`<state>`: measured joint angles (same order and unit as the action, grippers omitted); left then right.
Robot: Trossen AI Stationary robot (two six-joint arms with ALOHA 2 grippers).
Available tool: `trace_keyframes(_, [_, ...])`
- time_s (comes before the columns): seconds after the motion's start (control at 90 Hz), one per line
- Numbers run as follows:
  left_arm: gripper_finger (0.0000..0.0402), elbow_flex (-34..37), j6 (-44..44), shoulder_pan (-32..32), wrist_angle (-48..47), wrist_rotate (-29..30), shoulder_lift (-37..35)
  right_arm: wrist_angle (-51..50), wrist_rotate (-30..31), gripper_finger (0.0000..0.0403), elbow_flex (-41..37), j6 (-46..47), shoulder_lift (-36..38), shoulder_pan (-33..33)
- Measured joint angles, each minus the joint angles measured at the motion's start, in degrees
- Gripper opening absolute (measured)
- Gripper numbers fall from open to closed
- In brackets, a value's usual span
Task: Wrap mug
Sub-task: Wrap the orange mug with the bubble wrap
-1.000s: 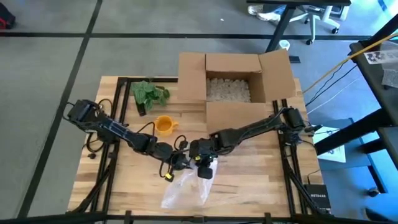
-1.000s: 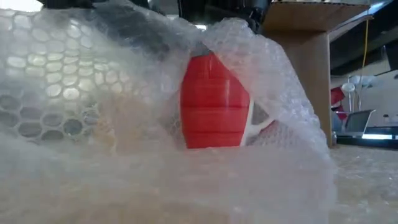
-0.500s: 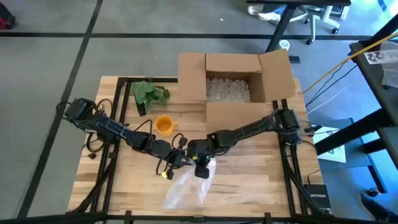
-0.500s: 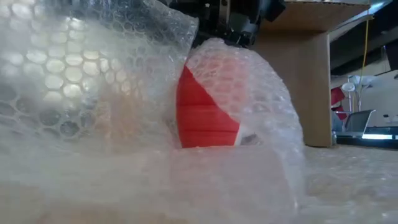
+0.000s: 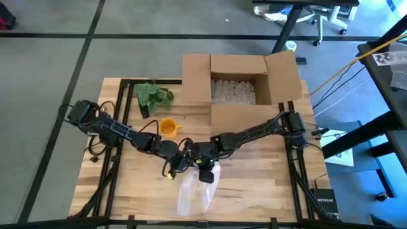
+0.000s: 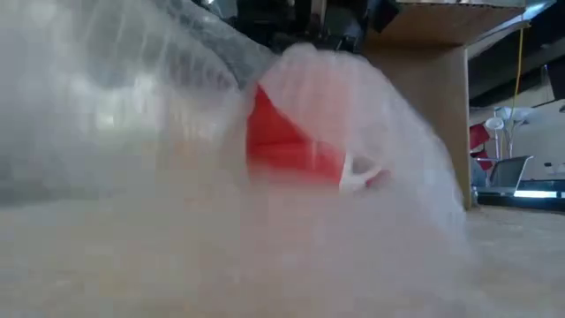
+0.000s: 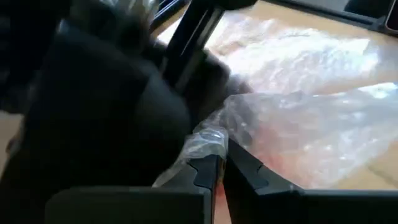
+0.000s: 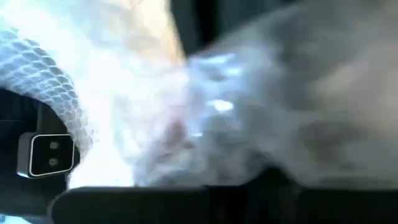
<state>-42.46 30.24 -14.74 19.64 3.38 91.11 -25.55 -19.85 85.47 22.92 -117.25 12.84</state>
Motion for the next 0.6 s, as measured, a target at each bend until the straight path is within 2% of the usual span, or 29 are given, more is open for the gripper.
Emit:
trace_keyframes(0.322, [0.0000, -0.04, -0.47, 0.54, 0.65, -0.58, 0.64, -2.32, 1.82, 0.0000, 0.46, 0.37, 0.66, 0.04])
trace_keyframes(0.6, [0.0000, -0.20, -1.18, 0.76, 1.16, -0.42, 0.75, -12.75, 5.25, 0.0000, 8.27, -2.78, 1.17, 0.04])
